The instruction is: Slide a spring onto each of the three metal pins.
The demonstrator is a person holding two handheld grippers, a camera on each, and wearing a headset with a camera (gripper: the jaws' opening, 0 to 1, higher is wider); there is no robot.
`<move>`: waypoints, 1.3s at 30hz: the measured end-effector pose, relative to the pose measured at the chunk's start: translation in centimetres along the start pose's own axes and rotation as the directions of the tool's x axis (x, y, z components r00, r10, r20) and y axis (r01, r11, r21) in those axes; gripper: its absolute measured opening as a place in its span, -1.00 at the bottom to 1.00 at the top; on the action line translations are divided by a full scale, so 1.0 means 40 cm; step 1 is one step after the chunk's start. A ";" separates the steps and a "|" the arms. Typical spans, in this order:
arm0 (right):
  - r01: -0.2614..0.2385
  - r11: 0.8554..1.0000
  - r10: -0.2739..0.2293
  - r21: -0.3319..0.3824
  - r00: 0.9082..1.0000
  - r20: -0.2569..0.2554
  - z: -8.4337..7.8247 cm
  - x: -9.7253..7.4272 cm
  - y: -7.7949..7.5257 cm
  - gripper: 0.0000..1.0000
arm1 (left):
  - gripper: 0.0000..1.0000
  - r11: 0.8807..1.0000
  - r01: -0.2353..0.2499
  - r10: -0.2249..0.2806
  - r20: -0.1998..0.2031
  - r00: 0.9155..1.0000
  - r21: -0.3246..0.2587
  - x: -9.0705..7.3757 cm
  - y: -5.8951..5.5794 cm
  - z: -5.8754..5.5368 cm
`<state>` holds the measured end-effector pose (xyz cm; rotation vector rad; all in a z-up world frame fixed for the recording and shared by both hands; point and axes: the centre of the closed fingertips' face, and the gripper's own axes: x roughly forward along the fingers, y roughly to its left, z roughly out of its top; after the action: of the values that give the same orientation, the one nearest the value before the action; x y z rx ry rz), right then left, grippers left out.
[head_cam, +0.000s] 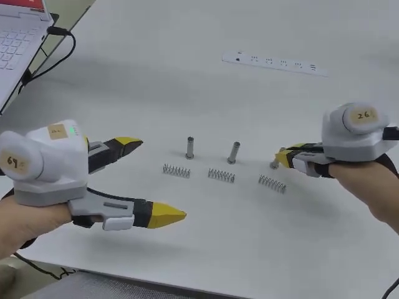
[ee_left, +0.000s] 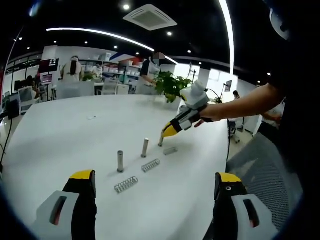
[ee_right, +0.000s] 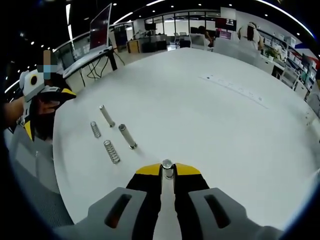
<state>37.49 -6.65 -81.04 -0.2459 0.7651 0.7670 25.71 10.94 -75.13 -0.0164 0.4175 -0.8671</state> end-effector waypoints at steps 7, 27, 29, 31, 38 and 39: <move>0.005 1.000 -0.005 -0.003 1.000 0.011 0.007 -0.006 -0.002 -0.81 | 0.94 1.000 0.002 -0.002 0.001 1.000 0.001 0.001 0.001 0.002; -0.010 1.000 0.010 0.005 0.999 0.032 -0.004 -0.042 -0.002 -0.71 | 0.93 1.000 0.009 -0.010 0.016 1.000 0.009 0.009 0.000 0.022; -0.017 1.000 0.017 -0.002 0.999 0.036 -0.005 -0.048 0.001 -0.71 | 0.93 1.000 0.010 -0.011 0.017 1.000 0.009 0.010 0.001 0.022; -0.025 1.000 0.025 -0.008 0.999 0.035 -0.009 -0.052 0.003 -0.72 | 0.94 1.000 0.008 -0.008 0.016 1.000 0.011 0.011 0.003 0.022; -0.041 0.998 0.042 -0.043 0.999 0.024 -0.032 -0.071 0.017 -0.71 | 0.94 1.000 0.013 -0.013 0.017 1.000 0.013 0.018 0.004 0.024; -0.044 0.998 0.045 -0.050 0.999 0.022 -0.035 -0.072 0.019 -0.71 | 0.94 1.000 0.013 -0.013 0.016 1.000 0.011 0.018 0.005 0.023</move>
<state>34.84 -8.29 -79.93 -0.2650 0.7319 0.8303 26.61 10.38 -74.55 -0.0161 0.3983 -0.8814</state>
